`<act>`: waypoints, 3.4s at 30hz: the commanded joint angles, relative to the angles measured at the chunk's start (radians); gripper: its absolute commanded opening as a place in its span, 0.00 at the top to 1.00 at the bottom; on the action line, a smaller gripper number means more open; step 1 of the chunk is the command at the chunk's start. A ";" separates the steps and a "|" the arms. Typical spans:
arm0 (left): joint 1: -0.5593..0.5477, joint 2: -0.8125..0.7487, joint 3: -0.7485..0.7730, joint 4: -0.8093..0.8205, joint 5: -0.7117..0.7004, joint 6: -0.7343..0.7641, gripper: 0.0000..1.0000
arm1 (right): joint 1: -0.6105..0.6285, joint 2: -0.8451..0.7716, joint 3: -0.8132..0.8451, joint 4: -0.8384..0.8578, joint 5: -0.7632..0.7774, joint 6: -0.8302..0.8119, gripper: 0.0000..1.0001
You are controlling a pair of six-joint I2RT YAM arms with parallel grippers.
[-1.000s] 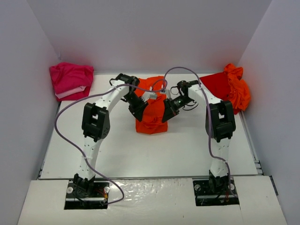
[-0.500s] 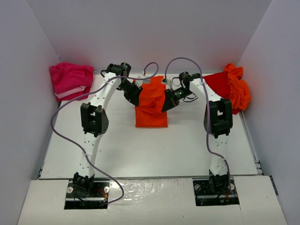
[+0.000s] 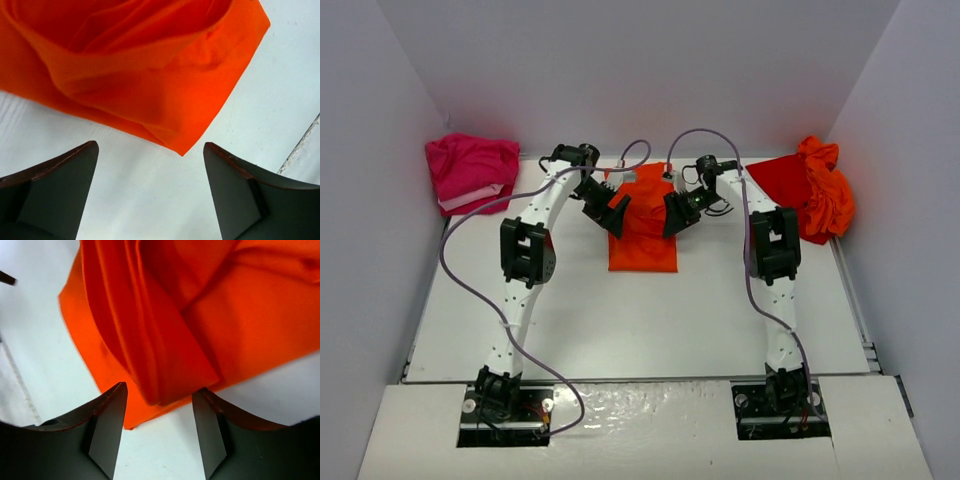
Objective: Fold and stack the t-shirts
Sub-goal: Fold the folded rectangular tshirt in 1/3 of the way
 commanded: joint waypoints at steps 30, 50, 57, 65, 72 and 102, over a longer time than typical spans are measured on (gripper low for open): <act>0.075 -0.602 -0.483 0.175 0.035 -0.088 1.00 | 0.174 -0.055 0.091 0.170 0.230 0.066 1.00; 0.074 -0.615 -0.582 0.255 0.027 -0.079 1.00 | 0.419 0.007 0.049 0.559 1.197 -0.062 1.00; 0.077 -0.556 -0.514 0.282 0.056 -0.093 1.00 | 0.328 -0.146 -0.015 0.559 1.184 0.047 1.00; 0.075 -0.446 -0.414 0.328 0.121 -0.160 1.00 | 0.162 -0.277 -0.116 0.551 1.097 0.086 1.00; 0.061 -0.300 -0.269 0.247 0.191 -0.121 1.00 | 0.141 -0.409 -0.196 0.543 1.023 0.090 1.00; 0.082 0.142 -0.030 0.208 0.148 -0.238 0.99 | 0.078 -0.558 -0.429 0.494 0.598 0.203 1.00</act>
